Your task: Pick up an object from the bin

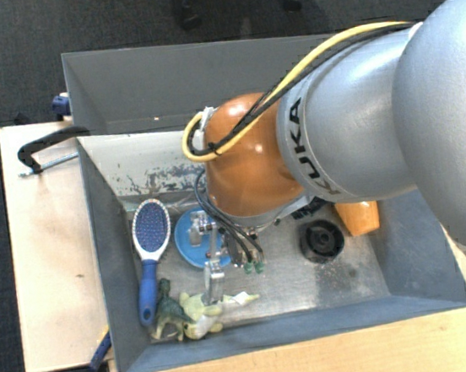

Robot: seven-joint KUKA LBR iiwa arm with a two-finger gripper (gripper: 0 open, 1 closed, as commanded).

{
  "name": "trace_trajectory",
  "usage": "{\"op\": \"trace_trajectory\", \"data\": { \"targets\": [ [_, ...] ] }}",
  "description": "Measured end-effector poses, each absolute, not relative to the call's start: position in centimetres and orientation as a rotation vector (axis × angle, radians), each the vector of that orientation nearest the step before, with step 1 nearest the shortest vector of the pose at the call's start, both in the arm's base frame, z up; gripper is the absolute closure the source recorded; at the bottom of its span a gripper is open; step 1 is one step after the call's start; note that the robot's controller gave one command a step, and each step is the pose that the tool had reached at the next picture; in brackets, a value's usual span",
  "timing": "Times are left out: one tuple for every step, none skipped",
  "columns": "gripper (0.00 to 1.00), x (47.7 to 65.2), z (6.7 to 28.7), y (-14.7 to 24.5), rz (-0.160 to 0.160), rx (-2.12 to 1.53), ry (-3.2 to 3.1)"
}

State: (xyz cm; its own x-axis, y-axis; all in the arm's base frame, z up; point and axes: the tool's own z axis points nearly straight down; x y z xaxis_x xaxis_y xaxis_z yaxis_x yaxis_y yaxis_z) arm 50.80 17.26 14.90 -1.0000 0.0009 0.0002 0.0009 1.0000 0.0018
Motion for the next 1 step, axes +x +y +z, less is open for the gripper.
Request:
{"op": "trace_trajectory", "data": {
  "targets": [
    [0.00,52.72,6.73,13.70,0.001,0.018,-3.137]
  ]
}}
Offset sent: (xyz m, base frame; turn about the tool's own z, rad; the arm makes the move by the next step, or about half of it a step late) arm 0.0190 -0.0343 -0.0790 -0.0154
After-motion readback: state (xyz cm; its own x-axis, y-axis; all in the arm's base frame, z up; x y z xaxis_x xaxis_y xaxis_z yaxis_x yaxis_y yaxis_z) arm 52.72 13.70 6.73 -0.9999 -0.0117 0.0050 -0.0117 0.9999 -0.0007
